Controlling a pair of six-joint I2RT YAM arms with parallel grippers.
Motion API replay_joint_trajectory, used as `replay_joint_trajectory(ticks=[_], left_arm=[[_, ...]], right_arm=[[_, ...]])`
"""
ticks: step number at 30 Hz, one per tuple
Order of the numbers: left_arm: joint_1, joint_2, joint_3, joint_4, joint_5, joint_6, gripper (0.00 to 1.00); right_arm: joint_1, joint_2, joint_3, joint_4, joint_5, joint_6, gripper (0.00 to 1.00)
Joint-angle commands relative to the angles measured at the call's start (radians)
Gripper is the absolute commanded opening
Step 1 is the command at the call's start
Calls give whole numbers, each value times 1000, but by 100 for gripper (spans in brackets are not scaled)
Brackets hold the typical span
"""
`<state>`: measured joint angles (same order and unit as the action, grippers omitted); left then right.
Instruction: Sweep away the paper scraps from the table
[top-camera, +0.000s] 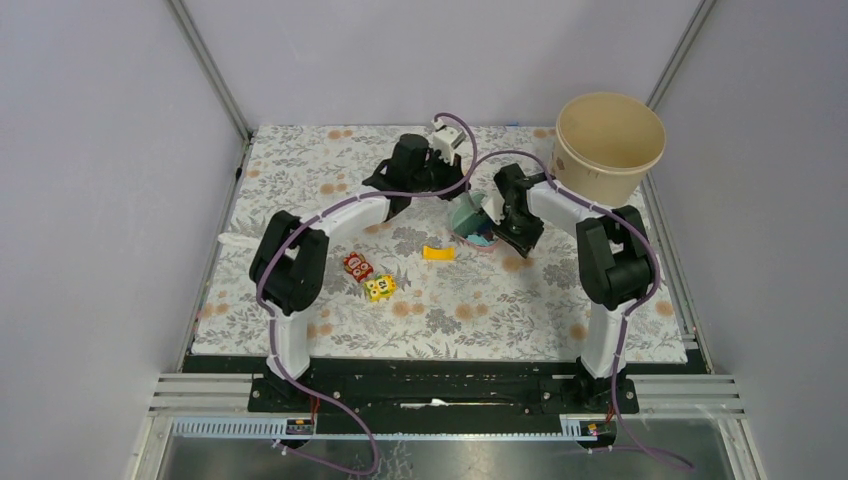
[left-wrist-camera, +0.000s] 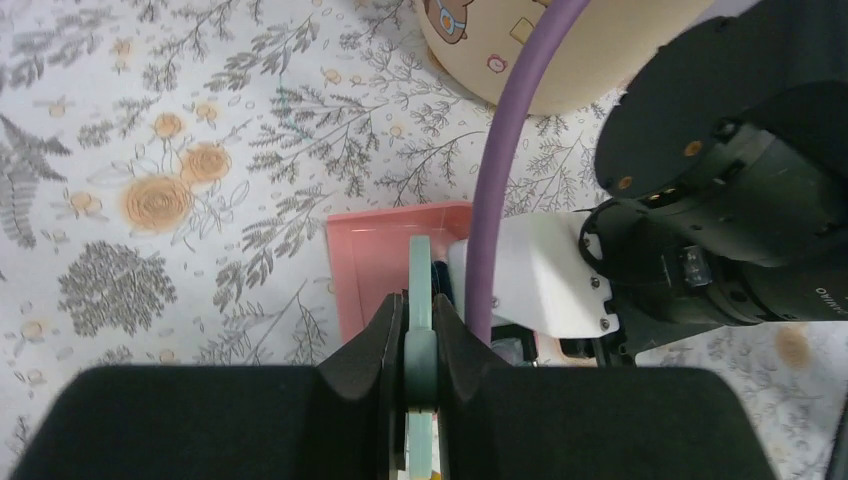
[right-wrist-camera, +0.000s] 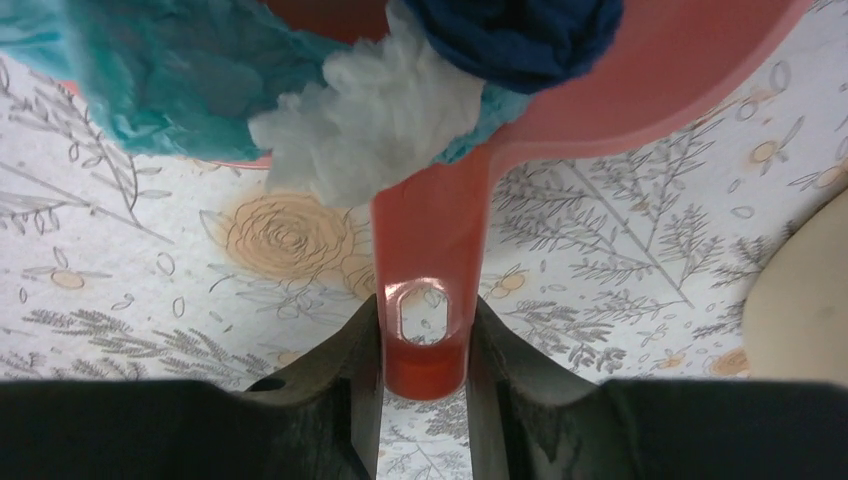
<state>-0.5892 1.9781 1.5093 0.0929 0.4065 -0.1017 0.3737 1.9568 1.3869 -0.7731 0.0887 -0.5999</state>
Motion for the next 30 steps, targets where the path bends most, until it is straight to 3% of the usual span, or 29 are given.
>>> replay_joint_trajectory(ticks=[1, 12, 23, 30], left_arm=[[5, -103, -52, 69, 81, -149, 0], [8, -348, -157, -58, -357, -71, 0], [12, -549, -375, 70, -360, -126, 0], [13, -456, -271, -86, -527, -59, 0]], right_arm=[[-7, -77, -61, -8, -15, 12, 0], [-26, -292, -205, -30, -48, 24, 0], [-26, -385, -178, -107, -73, 57, 0], [-25, -350, -215, -127, 18, 34, 0]])
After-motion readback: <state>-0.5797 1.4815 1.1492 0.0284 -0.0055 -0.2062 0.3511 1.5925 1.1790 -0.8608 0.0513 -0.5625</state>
